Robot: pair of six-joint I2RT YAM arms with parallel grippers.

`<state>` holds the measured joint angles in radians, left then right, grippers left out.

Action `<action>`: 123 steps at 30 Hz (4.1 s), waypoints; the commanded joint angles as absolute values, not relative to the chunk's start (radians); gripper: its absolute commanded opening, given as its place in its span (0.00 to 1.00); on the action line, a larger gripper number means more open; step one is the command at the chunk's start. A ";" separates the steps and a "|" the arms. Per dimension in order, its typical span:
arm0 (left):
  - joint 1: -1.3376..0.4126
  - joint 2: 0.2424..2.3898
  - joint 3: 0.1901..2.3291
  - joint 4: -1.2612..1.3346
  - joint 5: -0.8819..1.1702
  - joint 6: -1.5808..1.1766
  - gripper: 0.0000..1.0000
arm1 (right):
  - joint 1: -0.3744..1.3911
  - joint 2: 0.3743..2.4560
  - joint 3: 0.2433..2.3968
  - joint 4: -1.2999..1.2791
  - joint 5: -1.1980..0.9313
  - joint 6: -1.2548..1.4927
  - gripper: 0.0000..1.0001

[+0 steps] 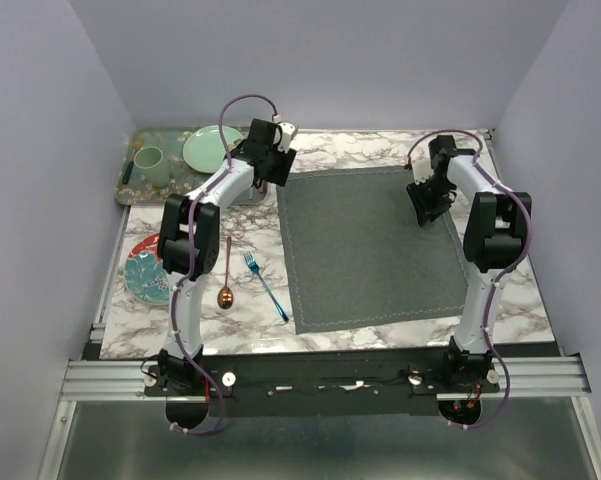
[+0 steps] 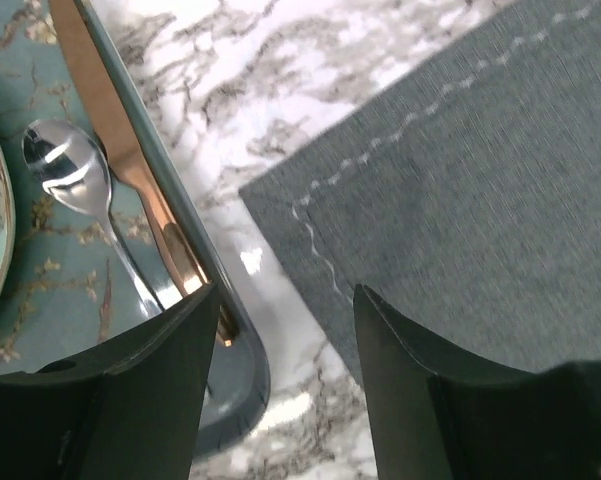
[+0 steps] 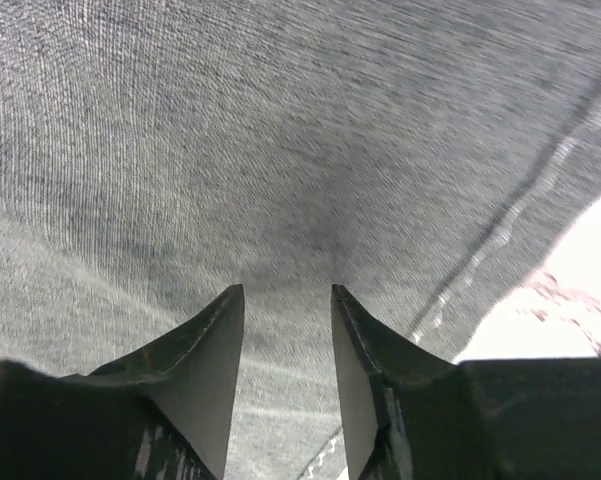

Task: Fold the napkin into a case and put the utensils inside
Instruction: Flatten out the crumpled napkin at the center of the board, then pick up the flattened napkin from the center of the board.

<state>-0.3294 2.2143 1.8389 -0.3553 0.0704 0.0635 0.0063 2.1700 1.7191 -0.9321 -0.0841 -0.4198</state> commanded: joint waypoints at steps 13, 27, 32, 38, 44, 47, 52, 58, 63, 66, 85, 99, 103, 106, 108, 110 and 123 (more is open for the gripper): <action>-0.472 1.991 1.473 -0.523 0.351 0.153 0.64 | -0.026 2.145 1.692 -0.856 -0.038 -0.521 0.46; -0.503 2.171 1.657 -0.681 0.242 0.235 0.61 | -0.044 2.071 1.476 -0.868 0.060 -0.617 0.44; -0.474 2.163 1.749 -0.745 0.357 0.293 0.63 | -0.048 2.004 1.398 -0.931 0.006 -0.643 0.44; -0.397 2.106 1.832 -0.614 0.424 0.188 0.69 | -0.109 1.971 1.604 -0.980 -0.173 -0.563 0.49; -0.379 2.259 2.096 -0.509 0.157 -0.073 0.74 | -0.169 2.129 1.962 -0.968 -0.239 -0.416 0.54; -0.370 2.390 2.290 -0.560 0.107 -0.129 0.73 | -0.190 2.201 2.066 -0.943 -0.244 -0.338 0.56; -0.365 2.439 2.280 -0.459 0.078 -0.201 0.72 | -0.225 2.276 2.135 -0.901 -0.255 -0.261 0.63; -0.365 2.523 2.324 -0.468 0.020 -0.236 0.67 | -0.232 2.373 2.200 -0.881 -0.247 -0.233 0.67; -0.360 2.542 2.319 -0.479 0.040 -0.262 0.67 | -0.232 2.451 2.272 -0.884 -0.213 -0.227 0.66; -0.357 2.534 2.298 -0.471 0.061 -0.275 0.67 | -0.232 2.485 2.286 -0.871 -0.207 -0.230 0.67; -0.353 2.457 2.220 -0.492 0.172 -0.321 0.67 | -0.232 2.612 2.404 -0.885 -0.228 -0.319 0.55; -0.333 2.438 2.227 -0.509 0.198 -0.308 0.68 | -0.232 2.573 2.387 -0.928 -0.311 -0.360 0.00; -0.331 2.398 2.214 -0.509 0.198 -0.261 0.69 | -0.227 2.471 2.326 -0.913 -0.385 -0.379 0.01; -0.328 2.327 2.178 -0.509 0.212 -0.200 0.73 | -0.219 2.386 2.297 -0.960 -0.451 -0.419 0.01; -0.321 2.292 2.135 -0.512 0.239 -0.155 0.76 | -0.212 2.304 2.267 -0.997 -0.488 -0.455 0.01; -0.313 2.226 2.079 -0.517 0.256 -0.129 0.78 | -0.204 2.238 2.173 -1.037 -0.529 -0.508 0.01; -0.222 1.852 1.614 -0.537 0.417 0.081 0.80 | -0.199 1.636 1.295 -1.241 -0.476 -0.980 0.01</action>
<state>-0.2371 1.9514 1.7588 -0.5022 0.3420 -0.0463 -0.1963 1.7775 1.5471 -1.1160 -0.5438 -0.7605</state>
